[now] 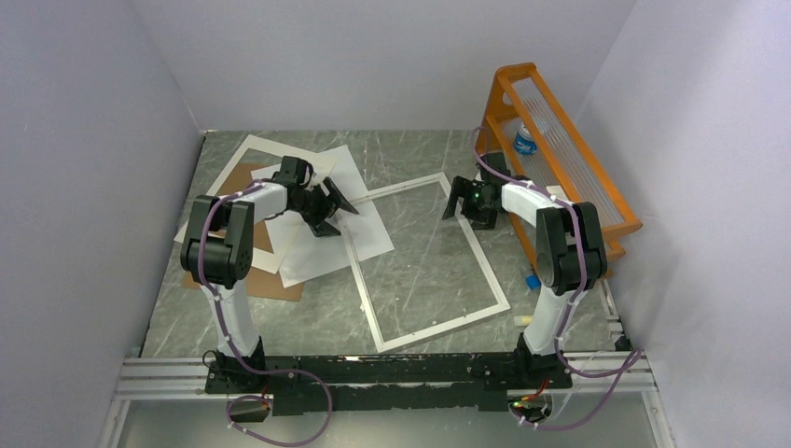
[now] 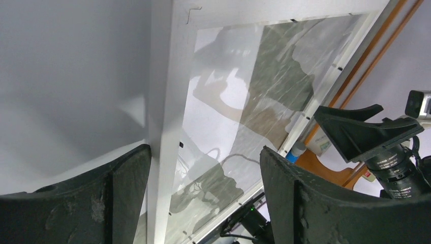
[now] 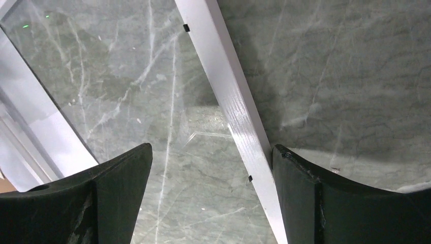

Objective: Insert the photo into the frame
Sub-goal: Adjust the photo frame at the center of the board.

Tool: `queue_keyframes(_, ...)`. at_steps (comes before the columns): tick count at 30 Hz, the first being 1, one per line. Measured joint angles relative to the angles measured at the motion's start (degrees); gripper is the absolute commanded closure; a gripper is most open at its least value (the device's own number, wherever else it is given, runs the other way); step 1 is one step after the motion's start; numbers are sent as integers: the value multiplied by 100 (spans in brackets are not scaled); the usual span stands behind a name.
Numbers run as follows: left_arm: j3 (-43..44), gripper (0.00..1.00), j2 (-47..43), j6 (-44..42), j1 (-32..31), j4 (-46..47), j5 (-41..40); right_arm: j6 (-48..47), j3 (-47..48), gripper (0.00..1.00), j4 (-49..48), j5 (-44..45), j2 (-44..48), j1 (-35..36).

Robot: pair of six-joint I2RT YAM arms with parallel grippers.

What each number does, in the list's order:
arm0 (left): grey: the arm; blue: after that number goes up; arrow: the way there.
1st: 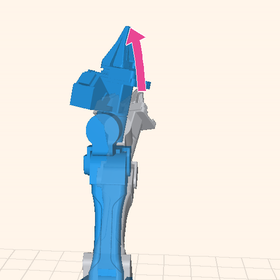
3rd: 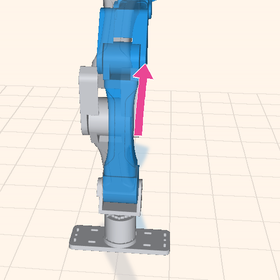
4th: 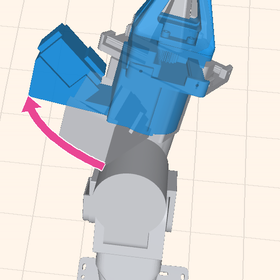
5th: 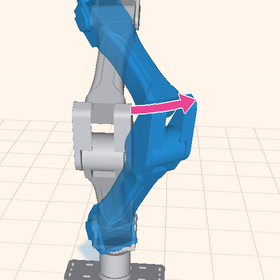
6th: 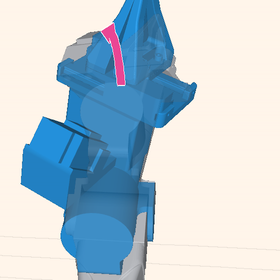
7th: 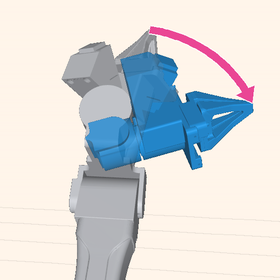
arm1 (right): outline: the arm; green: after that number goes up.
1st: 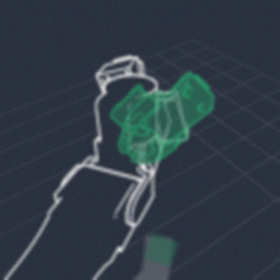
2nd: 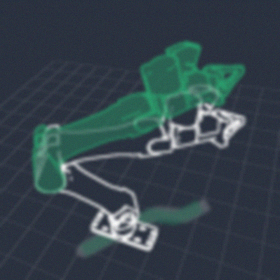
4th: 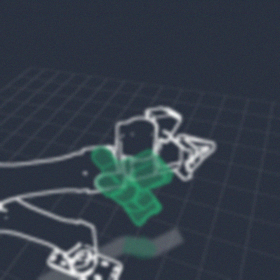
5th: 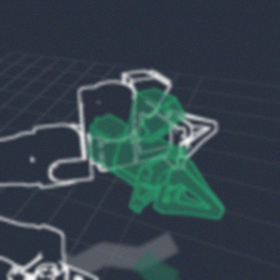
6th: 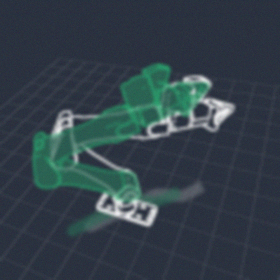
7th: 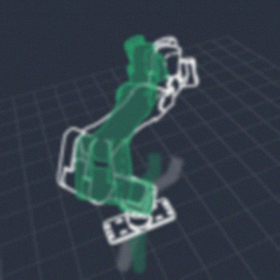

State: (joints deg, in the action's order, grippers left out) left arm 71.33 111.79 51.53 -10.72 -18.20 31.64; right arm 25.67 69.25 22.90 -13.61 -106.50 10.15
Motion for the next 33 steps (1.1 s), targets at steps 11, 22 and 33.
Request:
queue_keyframes(11,1217,20,955,-348,76,52,4,479,2,12,-101,131,-120,-22)
queue_keyframes(22,1569,13,1095,-649,61,-452,-63,1062,50,11,4,776,-118,116)
queue_keyframes(33,2199,11,573,-2288,208,-1982,-916,1248,380,13,511,1613,535,212)
